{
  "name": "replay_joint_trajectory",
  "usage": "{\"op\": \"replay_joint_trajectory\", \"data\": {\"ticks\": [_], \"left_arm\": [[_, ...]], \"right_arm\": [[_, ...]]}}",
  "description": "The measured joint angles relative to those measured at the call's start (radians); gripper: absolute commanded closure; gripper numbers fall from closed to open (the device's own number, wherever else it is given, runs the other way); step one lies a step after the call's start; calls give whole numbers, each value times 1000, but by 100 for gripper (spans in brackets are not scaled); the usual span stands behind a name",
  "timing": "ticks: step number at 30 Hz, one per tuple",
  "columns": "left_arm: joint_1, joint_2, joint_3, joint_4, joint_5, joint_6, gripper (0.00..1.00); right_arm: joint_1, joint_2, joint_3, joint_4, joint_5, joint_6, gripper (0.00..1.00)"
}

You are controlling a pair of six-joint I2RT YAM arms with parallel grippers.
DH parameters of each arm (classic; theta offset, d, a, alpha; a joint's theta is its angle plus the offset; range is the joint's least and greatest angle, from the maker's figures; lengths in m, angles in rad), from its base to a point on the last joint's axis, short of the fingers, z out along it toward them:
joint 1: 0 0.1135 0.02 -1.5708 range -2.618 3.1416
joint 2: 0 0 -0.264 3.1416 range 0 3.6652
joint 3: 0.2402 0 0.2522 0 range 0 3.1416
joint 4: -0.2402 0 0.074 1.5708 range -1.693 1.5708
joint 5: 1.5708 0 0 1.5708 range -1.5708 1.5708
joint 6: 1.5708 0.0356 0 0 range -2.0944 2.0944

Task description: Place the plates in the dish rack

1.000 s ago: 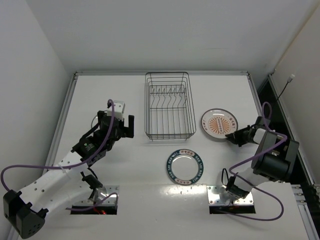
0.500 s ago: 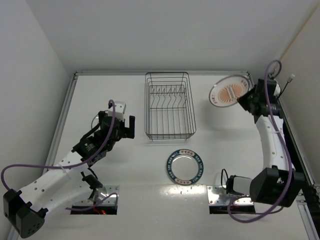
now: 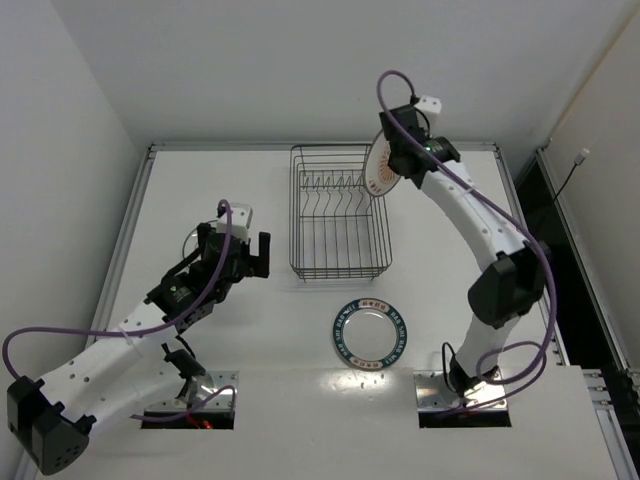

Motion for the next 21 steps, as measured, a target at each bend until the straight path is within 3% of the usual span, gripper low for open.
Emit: {"op": "replay_joint_trajectory", "data": {"ticks": [10, 21], "left_arm": [[-1, 23, 0, -5, -2, -4, 0], [-7, 33, 0, -6, -2, -4, 0]], "right_arm": [[95, 175, 104, -29, 214, -147, 100], [177, 289, 128, 9, 266, -208, 100]]}}
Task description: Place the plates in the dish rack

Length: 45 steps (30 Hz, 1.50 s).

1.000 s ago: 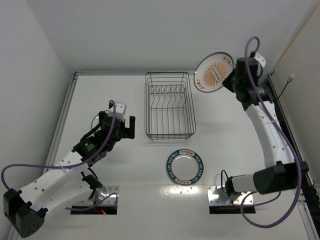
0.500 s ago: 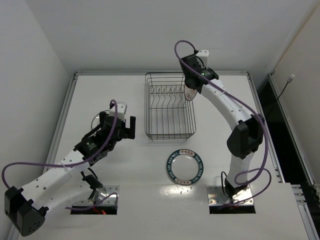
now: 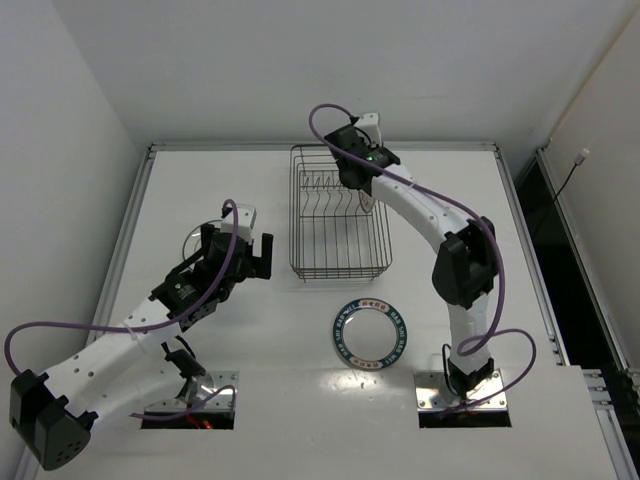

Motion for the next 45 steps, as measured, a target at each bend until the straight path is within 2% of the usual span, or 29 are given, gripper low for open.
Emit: {"op": "replay_joint_trajectory", "data": {"ticks": [4, 10, 15, 19, 22, 24, 29, 34, 37, 42, 45], "left_arm": [[0, 0, 0, 0, 0, 0, 0], [0, 7, 0, 0, 0, 0, 0], [0, 19, 0, 1, -8, -1, 0], [0, 39, 0, -7, -40, -11, 0], [1, 70, 0, -21, -87, -32, 0], [21, 108, 2, -30, -103, -46, 0], [182, 272, 45, -63, -98, -77, 0], [297, 544, 207, -90, -80, -93, 0], [306, 699, 299, -86, -61, -84, 3], [304, 898, 407, -84, -16, -60, 9], [304, 975, 447, -96, -9, -51, 19]], "right_arm": [[27, 37, 0, -3, 12, -15, 99], [33, 79, 37, -29, 8, -29, 84], [29, 63, 60, -55, -24, -34, 60], [22, 7, 84, -130, -83, -38, 57], [27, -98, 77, -178, -167, -36, 54], [32, -224, -10, -155, -295, -31, 53], [118, -732, -504, -62, -586, 52, 53], [177, -1047, -839, -39, -771, 168, 53], [181, -1141, -875, -73, -802, 199, 51], [180, -1218, -801, -137, -796, 192, 49], [180, -1241, -768, -156, -786, 179, 48]]}}
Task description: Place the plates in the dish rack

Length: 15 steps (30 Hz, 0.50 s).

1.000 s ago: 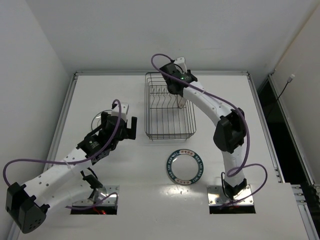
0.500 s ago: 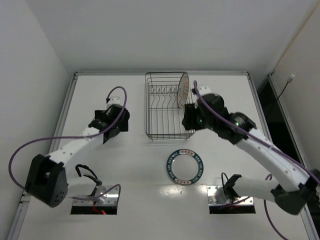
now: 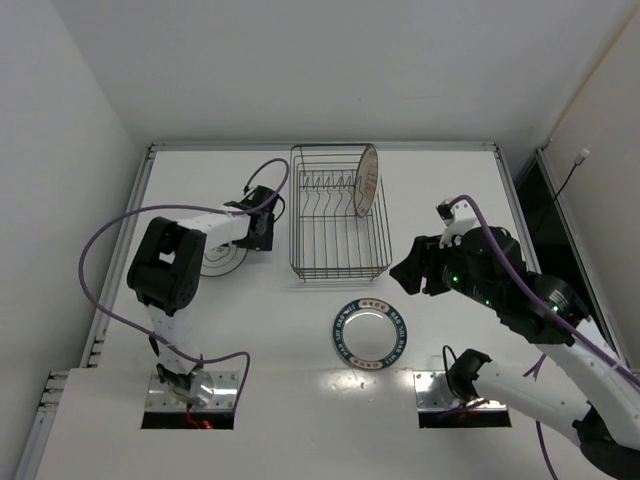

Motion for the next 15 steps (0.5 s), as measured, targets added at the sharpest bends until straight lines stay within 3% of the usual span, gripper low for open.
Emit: {"op": "replay_joint_trajectory", "data": {"ticks": [4, 6, 7, 9, 10, 15], "left_arm": [[0, 54, 40, -16, -4, -1, 47], [0, 67, 46, -18, -5, -2, 56], [0, 73, 50, -19, -10, 0, 71], [1, 92, 57, -17, -11, -5, 86], [1, 103, 66, -21, -22, 1, 100], [0, 137, 93, -56, -107, 25, 100]], "right_arm": [[0, -41, 1, -19, 5, -4, 48], [0, -63, -5, -19, 4, 1, 48], [0, -74, -10, -20, 4, 4, 48], [0, -91, -15, -24, 4, 14, 48], [0, -99, -16, -26, 4, 18, 48], [0, -132, -18, -55, 8, 31, 48]]}}
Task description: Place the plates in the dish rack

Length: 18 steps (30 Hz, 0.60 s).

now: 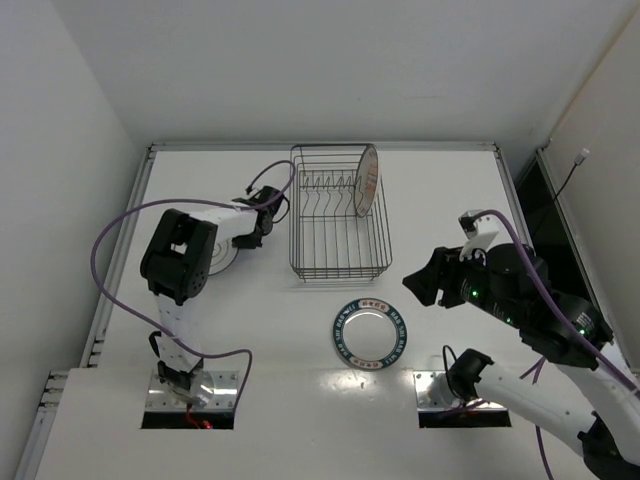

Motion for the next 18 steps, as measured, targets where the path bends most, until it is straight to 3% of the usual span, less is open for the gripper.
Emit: {"op": "replay_joint_trajectory", "data": {"ticks": [6, 11, 15, 18], "left_arm": [[5, 17, 81, -118, 2, -9, 100], [6, -5, 335, -255, 52, -49, 100], [-11, -101, 562, -233, 136, -85, 100], [-47, -230, 624, -145, 182, -98, 100]], "right_arm": [[0, -32, 0, -49, 9, 13, 48], [0, -43, 0, -72, 11, 22, 48], [0, -43, 0, -82, 12, 25, 48], [0, -43, 0, -87, 20, 31, 48]]}}
